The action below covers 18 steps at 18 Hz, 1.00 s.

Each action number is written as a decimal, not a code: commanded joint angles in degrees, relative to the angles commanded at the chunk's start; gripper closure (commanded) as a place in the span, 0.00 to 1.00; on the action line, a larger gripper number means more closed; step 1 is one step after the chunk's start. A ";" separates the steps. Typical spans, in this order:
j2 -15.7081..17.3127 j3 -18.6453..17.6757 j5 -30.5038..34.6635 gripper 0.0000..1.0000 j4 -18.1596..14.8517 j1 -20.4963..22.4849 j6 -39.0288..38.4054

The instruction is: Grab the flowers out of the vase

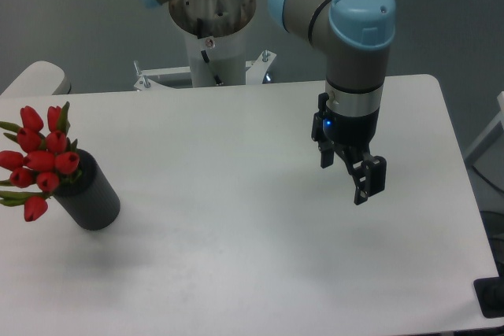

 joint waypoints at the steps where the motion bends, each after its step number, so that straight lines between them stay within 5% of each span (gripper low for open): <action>1: 0.00 -0.09 0.00 0.00 0.00 0.09 0.00; 10: 1.14 -3.25 -1.58 0.00 -0.26 -0.26 -0.87; 18: 4.39 -10.71 -13.78 0.00 2.37 -1.05 -15.45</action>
